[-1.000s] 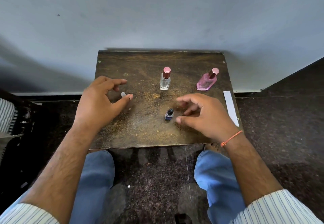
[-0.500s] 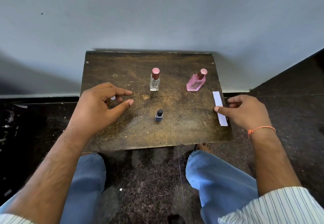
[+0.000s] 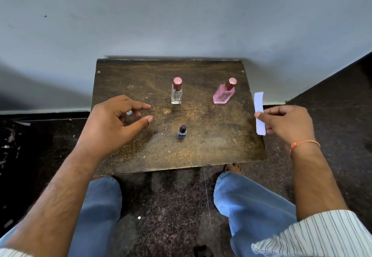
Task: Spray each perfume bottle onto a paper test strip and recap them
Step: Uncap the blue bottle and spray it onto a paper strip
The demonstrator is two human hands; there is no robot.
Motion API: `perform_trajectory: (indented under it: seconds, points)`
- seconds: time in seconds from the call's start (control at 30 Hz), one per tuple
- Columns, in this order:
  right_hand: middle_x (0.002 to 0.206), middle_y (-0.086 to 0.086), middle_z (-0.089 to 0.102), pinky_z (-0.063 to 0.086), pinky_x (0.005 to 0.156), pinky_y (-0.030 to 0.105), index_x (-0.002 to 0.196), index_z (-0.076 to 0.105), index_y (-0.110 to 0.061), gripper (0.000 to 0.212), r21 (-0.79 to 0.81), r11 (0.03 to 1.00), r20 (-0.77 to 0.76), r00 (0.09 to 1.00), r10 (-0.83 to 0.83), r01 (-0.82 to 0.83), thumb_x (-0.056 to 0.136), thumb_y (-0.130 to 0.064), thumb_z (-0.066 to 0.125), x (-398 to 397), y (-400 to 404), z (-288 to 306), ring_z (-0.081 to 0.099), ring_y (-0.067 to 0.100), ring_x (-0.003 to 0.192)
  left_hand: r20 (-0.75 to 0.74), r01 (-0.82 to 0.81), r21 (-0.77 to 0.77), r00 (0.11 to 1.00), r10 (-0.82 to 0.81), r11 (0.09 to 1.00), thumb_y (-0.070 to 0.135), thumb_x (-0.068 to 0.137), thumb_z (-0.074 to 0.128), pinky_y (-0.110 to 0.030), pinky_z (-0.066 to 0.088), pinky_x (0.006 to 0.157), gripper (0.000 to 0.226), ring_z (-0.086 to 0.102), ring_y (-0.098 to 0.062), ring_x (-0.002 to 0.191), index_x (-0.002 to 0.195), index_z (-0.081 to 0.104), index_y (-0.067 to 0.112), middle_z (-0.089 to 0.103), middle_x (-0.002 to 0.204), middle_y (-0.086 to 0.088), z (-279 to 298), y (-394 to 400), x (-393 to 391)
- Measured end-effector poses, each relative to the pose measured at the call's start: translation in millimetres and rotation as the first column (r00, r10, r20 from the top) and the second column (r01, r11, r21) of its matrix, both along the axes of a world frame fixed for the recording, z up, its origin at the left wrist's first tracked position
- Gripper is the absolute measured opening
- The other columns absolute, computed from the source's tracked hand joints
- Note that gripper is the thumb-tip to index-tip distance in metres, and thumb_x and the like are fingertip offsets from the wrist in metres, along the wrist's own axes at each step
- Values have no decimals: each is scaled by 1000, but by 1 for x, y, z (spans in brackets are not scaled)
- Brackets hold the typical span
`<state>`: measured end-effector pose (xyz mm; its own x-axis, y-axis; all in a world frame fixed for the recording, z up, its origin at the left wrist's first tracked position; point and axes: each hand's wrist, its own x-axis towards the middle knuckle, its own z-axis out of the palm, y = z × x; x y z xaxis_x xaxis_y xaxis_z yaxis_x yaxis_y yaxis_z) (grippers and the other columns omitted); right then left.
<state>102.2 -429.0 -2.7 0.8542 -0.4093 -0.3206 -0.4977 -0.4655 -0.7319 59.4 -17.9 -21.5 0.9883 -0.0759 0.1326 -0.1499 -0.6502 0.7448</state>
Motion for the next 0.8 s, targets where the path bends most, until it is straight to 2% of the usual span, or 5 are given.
perform_trajectory:
  seconds: [0.13,0.33,0.47,0.63,0.8]
  points:
    - [80,12,78,55,51,21,90,81,-10,11,313,950,146,989,-27,-20,85,-15,90,2,20,11,63,16,60,1,17,4,1000,-17,1000,44,87,83,-13,42,58,30,51,-16,59,113,83,29,72,91,8,0,-2,0]
    - [78,8,82,47,45,21,78,83,-13,13,578,789,168,977,133,-207,67,-19,86,-8,71,26,68,15,58,3,35,-117,999,-35,993,40,87,84,-17,41,55,26,44,-12,55,111,84,30,75,88,5,3,-13,-2]
    - [72,8,78,48,44,21,74,86,-17,11,636,706,182,950,253,-310,65,-23,87,-19,108,29,64,16,56,29,97,-292,995,-93,951,33,92,85,-27,41,49,16,44,-23,51,107,83,29,77,86,14,9,-23,-3]
    - [68,10,75,49,43,22,78,86,-14,7,628,651,229,901,369,-427,76,-20,84,-33,140,32,61,14,51,21,171,-432,983,-180,886,36,92,83,-60,50,54,18,62,-55,65,109,85,29,82,92,-4,13,-24,-1]
    - [73,7,78,53,43,23,91,85,-13,12,615,638,248,882,401,-463,93,-4,78,-38,152,32,65,12,55,-14,194,-524,972,-236,829,19,91,83,-54,50,58,10,67,-45,70,100,85,15,82,88,-9,17,-25,-1]
